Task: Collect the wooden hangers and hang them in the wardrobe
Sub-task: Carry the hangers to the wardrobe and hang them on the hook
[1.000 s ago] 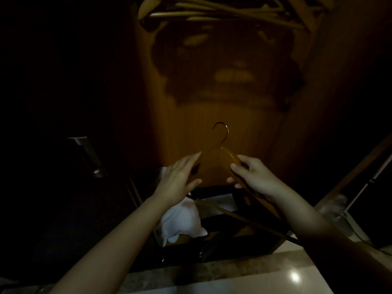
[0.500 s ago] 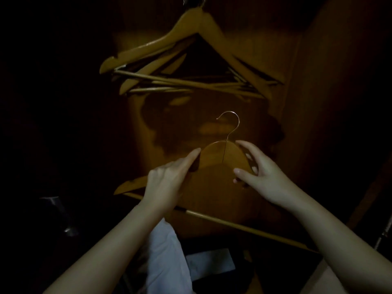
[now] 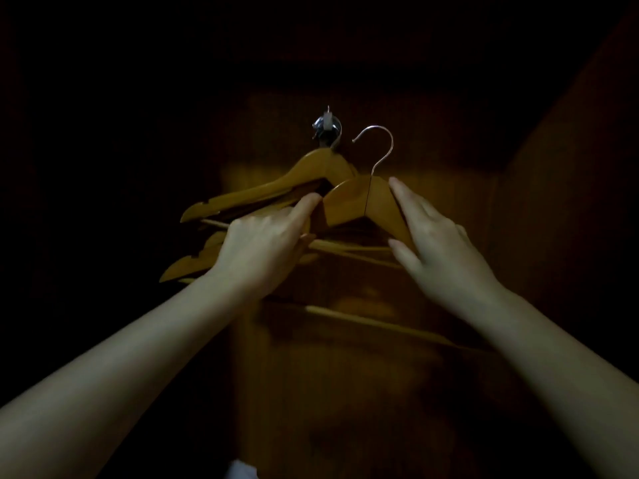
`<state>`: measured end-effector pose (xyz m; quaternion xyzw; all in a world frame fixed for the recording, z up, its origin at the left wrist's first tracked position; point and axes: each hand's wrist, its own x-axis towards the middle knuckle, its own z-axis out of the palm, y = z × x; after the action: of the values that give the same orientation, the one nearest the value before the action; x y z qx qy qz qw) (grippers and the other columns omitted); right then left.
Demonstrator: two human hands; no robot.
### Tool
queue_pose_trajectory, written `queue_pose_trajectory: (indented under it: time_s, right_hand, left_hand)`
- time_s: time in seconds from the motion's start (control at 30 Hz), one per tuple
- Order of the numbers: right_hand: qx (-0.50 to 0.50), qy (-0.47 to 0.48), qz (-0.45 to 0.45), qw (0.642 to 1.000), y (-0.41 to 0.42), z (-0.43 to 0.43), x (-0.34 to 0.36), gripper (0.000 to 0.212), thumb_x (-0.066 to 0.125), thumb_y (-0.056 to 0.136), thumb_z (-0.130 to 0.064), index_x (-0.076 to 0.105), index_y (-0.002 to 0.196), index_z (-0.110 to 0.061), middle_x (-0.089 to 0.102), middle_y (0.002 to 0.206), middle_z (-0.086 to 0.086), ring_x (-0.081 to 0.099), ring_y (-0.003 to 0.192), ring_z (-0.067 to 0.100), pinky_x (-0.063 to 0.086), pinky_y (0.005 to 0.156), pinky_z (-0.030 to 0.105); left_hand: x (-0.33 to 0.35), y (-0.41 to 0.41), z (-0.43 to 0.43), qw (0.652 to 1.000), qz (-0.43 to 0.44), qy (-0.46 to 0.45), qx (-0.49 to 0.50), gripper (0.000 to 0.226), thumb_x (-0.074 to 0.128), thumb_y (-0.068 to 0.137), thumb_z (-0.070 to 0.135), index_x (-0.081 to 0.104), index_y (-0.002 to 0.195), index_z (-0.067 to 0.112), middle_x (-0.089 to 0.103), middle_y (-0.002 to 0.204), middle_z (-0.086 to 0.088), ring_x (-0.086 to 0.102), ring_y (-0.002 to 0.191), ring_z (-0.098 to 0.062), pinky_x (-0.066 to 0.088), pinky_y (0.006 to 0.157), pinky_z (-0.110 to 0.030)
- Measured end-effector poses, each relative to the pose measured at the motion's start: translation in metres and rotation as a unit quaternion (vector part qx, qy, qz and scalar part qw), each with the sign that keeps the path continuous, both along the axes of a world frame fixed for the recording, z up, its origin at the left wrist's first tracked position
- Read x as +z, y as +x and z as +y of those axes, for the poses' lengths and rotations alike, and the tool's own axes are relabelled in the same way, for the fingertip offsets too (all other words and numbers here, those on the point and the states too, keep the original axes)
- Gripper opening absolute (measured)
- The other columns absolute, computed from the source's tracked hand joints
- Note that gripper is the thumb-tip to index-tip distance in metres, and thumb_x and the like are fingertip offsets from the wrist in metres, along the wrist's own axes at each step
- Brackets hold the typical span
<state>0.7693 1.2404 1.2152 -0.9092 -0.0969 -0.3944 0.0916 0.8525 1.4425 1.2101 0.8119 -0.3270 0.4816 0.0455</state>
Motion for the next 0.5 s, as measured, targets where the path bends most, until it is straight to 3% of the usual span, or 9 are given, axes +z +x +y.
queue_pose_trajectory:
  time_s: [0.13, 0.3, 0.5]
  right_hand:
    - [-0.009, -0.007, -0.015, 1.0, 0.039, -0.006, 0.034, 0.075, 0.05, 0.094, -0.019, 0.0, 0.15, -0.023, 0.018, 0.157, 0.004, 0.038, 0.135, 0.031, 0.037, 0.106, 0.041]
    - [-0.021, -0.016, 0.003, 1.0, 0.085, -0.001, 0.061, 0.071, 0.045, 0.097, -0.018, -0.002, 0.15, -0.02, 0.011, 0.158, 0.009, 0.034, 0.136, 0.036, 0.036, 0.107, 0.043]
    - [-0.037, -0.037, 0.052, 0.997, 0.116, 0.006, 0.063, 0.069, 0.043, 0.098, -0.017, -0.003, 0.15, -0.016, 0.004, 0.159, 0.011, 0.033, 0.135, 0.039, 0.036, 0.105, 0.044]
  left_hand:
    - [0.037, 0.032, -0.013, 0.998, -0.004, -0.055, -0.026, 0.047, 0.049, 0.093, 0.019, 0.034, 0.137, 0.018, 0.06, 0.11, -0.004, 0.061, 0.089, -0.02, 0.041, 0.061, -0.025]
    - [0.057, 0.076, -0.02, 0.997, 0.003, -0.065, 0.048, 0.048, 0.046, 0.093, 0.015, 0.028, 0.137, 0.02, 0.058, 0.114, -0.005, 0.061, 0.089, -0.022, 0.048, 0.063, -0.031]
    - [0.055, 0.101, -0.017, 0.991, 0.071, -0.06, 0.096, 0.049, 0.049, 0.093, 0.018, 0.024, 0.135, 0.024, 0.058, 0.114, -0.002, 0.062, 0.087, -0.02, 0.055, 0.066, -0.035]
